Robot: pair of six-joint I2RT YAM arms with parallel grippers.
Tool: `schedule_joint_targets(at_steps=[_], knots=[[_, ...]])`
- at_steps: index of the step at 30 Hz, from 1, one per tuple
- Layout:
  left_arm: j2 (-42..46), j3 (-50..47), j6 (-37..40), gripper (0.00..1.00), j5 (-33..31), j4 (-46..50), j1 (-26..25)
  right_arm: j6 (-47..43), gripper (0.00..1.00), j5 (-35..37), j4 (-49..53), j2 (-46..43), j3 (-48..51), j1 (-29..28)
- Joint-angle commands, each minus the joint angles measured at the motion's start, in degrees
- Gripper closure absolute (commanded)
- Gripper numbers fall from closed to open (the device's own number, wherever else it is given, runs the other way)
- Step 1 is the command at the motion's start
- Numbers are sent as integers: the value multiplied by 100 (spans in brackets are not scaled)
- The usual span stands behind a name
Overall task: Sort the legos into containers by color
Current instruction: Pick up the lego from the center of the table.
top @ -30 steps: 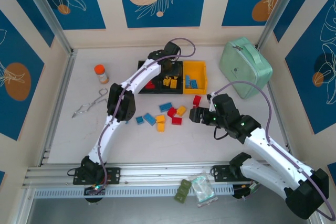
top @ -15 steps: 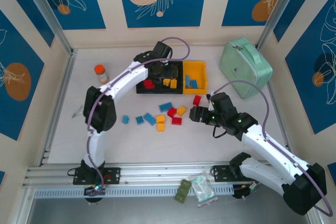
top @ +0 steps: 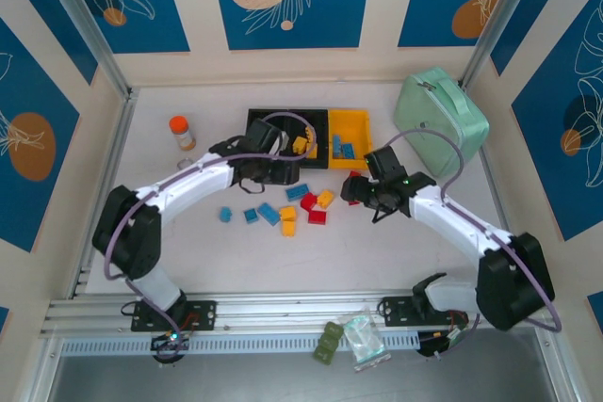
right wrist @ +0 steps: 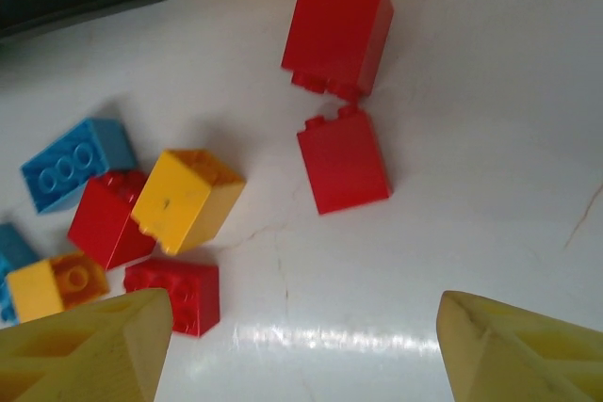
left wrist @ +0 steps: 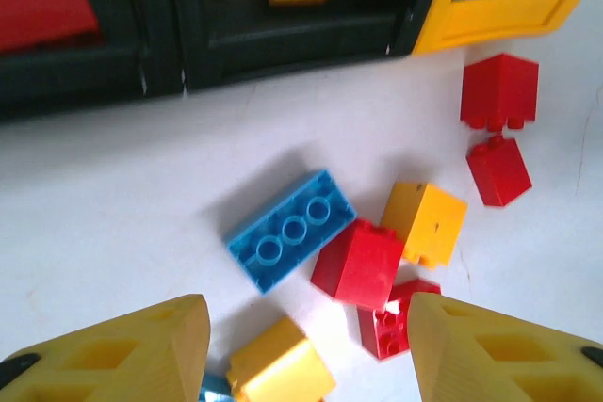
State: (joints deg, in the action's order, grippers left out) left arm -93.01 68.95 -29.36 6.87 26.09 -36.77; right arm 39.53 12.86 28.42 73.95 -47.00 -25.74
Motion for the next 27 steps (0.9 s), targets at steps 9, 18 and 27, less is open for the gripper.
schedule_joint_targets(at_steps=[9, 18, 27], knots=[[1222, -1524, -516, 42, 210, -730, -53, 187, 28, 732, -166, 2045, -1241, 130], [1261, -1753, -575, 42, 161, -728, -53, 77, 42, 988, -105, 3018, -1953, 191], [1216, -1780, -581, 42, 84, -715, -50, 46, 68, 968, -30, 3121, -1961, 158]])
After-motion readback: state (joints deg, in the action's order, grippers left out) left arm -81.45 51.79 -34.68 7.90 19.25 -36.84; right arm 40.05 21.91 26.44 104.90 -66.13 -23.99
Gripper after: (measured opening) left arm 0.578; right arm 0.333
